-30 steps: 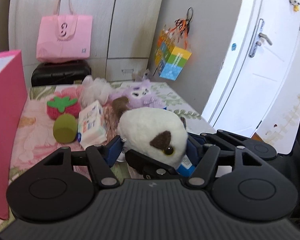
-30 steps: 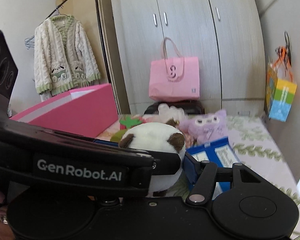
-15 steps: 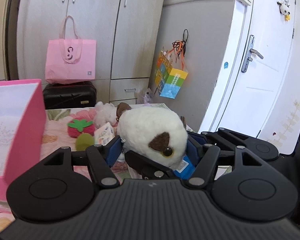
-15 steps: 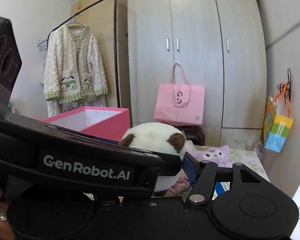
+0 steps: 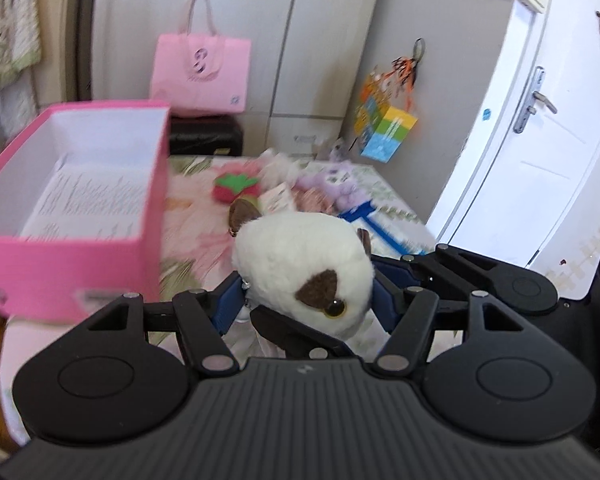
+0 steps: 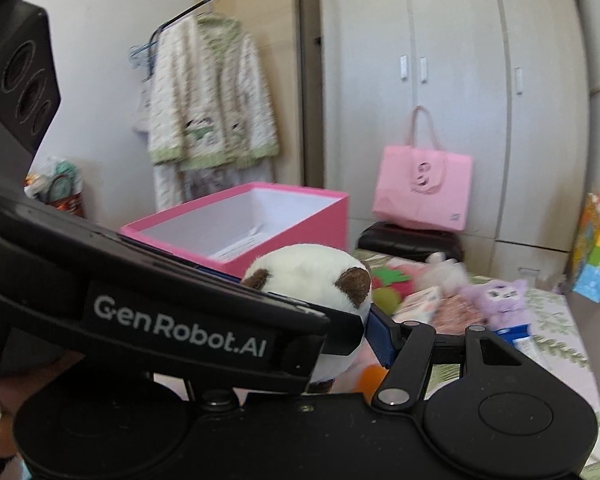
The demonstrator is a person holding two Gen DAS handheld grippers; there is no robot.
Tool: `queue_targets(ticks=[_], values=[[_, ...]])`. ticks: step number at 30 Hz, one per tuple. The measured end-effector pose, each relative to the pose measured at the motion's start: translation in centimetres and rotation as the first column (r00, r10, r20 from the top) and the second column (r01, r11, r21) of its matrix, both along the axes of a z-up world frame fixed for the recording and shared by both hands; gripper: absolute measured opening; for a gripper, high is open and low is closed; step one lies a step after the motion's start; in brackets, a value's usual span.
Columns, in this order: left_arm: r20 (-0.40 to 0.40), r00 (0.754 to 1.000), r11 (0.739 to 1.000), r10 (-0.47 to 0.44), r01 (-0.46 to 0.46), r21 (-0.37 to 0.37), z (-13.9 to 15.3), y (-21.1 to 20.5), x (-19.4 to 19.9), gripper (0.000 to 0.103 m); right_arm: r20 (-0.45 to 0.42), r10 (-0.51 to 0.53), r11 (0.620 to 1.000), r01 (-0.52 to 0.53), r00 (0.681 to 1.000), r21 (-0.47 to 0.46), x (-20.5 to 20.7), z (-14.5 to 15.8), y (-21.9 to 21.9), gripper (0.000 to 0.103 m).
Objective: Organize soft objects
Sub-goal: 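Carry the plush cat into the pink box and open the left gripper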
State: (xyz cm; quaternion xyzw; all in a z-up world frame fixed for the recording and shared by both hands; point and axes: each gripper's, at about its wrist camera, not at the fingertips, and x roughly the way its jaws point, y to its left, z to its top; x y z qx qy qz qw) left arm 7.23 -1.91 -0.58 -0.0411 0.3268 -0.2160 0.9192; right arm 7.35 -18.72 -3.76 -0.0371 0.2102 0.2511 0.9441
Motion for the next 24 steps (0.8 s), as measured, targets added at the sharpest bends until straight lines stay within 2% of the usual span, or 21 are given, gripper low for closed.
queue_targets(ticks=[7,12,19,24], values=[[-0.049,0.997,0.998,0.064,-0.063,0.013,0.7,4.5,-1.7,0.064,-0.002,0.116,0.993,-0.116,0.993,-0.035,-1.5,0.7,4.1,0.067],[-0.058,0.991,0.993,0.118,-0.117,0.020,1.5,7.2,-1.5,0.064,-0.011,0.177,0.984,-0.178,0.984,-0.028,-0.7,1.6,7.0,0.067],[-0.051,0.990,0.991,0.132,-0.131,0.006,4.1,9.9,1.1,0.064,-0.001,0.204,0.979,-0.204,0.979,-0.013,2.0,4.1,9.3,0.068],[-0.080,0.991,0.994,0.106,-0.107,-0.008,5.7,10.9,5.3,0.064,0.002,0.171,0.985,-0.171,0.985,0.020,5.5,5.5,10.1,0.068]])
